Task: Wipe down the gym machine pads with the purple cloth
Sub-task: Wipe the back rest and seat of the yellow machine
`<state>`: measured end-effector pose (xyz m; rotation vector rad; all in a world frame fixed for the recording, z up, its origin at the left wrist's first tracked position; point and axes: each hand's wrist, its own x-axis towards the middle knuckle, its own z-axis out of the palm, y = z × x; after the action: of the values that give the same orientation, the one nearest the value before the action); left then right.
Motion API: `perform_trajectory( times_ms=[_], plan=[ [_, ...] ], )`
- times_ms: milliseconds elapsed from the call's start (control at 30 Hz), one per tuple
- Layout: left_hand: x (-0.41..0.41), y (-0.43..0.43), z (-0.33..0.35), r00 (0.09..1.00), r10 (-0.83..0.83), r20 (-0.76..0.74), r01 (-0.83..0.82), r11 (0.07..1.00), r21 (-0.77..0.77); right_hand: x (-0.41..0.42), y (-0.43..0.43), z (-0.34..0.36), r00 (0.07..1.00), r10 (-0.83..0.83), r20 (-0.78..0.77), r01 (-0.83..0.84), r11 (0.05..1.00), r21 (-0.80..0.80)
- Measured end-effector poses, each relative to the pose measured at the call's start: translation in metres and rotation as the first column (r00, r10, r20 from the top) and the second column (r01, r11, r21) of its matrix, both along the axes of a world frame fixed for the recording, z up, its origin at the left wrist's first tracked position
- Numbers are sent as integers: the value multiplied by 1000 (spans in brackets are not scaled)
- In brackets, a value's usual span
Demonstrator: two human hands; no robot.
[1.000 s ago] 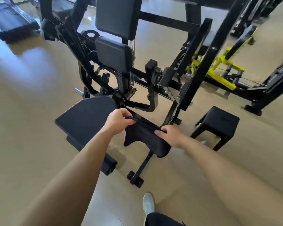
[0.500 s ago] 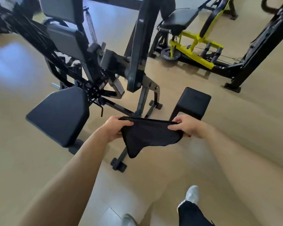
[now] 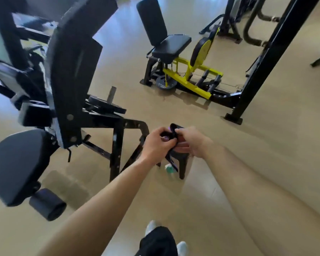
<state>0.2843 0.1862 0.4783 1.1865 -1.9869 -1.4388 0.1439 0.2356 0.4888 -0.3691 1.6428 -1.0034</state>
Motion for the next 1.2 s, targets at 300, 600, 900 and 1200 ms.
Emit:
perform_trajectory(
  times_ms=[300, 600, 900, 1200],
  plan=[
    [-170, -80, -10, 965, -239, -112, 258, 942, 214, -194, -44, -6, 980, 144, -137, -139, 989, 41],
    [-331, -221, -41, 947, -205, -249, 292, 873, 391, -376, -187, 28, 886, 444, -131, -443, 896, 36],
    [-465, -332, -16, 953, -36, -302, 195, 834, 516, -524, -343, 43, 979, 176, 99, -159, 975, -157],
    [-561, -452, -41, 908, 273, -318, 49, 685, 727, -658, -511, 29, 973, 80, 215, -41, 982, -182]
  ],
)
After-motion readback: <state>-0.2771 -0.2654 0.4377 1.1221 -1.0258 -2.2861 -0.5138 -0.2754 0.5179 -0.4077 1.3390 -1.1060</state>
